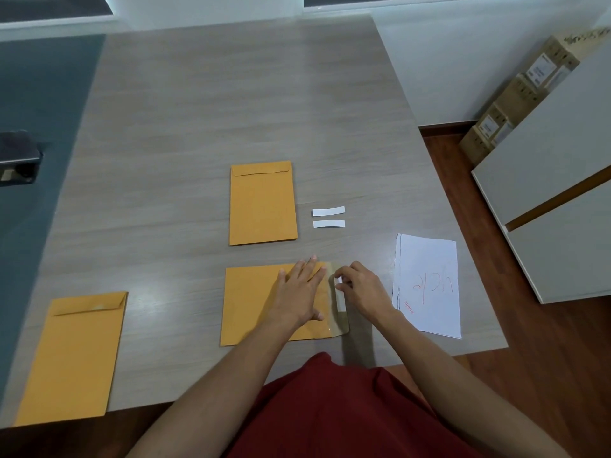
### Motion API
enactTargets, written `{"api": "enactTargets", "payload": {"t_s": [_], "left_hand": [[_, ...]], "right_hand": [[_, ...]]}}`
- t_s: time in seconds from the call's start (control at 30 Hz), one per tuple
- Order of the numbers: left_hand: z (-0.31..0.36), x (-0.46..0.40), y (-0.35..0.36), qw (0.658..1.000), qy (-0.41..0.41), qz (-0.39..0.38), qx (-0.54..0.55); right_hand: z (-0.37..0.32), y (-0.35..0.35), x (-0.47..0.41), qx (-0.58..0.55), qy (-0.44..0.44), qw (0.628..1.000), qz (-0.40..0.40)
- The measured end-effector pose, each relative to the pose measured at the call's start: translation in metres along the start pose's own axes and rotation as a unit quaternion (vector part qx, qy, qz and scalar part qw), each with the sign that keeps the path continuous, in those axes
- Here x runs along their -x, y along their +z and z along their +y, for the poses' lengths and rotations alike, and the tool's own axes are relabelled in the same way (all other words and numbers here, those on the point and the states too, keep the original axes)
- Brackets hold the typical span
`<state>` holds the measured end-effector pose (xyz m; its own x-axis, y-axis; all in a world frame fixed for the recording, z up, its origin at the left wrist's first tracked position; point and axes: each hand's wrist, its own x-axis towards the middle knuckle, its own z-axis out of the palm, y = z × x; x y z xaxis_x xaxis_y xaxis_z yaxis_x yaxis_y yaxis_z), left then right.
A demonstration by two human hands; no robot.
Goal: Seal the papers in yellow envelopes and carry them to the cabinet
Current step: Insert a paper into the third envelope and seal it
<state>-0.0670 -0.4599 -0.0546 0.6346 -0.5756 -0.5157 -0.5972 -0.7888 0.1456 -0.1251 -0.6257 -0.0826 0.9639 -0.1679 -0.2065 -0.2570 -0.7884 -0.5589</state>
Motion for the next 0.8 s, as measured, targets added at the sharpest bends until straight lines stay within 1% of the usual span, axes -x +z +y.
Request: {"api": "enactTargets", "payload": {"t_s": [0.37,0.53,0.8], "left_hand": [[0.0,0.001,0.001,1.0,0.001,0.001,0.002],[0.0,0.001,0.0,1.0,0.0,-0.002,0.011],[-0.001,-0.001,0.003,1.0,0.002,0.0,0.014]], "right_hand": [[0.0,0.003,0.0,0.02,-0.014,1.0,0.006],[0.005,0.009,0.008,-0.074,0.061,0.992,0.079],[0.005,0.02,0.014,-0.08,0.06,0.989,0.11]]}}
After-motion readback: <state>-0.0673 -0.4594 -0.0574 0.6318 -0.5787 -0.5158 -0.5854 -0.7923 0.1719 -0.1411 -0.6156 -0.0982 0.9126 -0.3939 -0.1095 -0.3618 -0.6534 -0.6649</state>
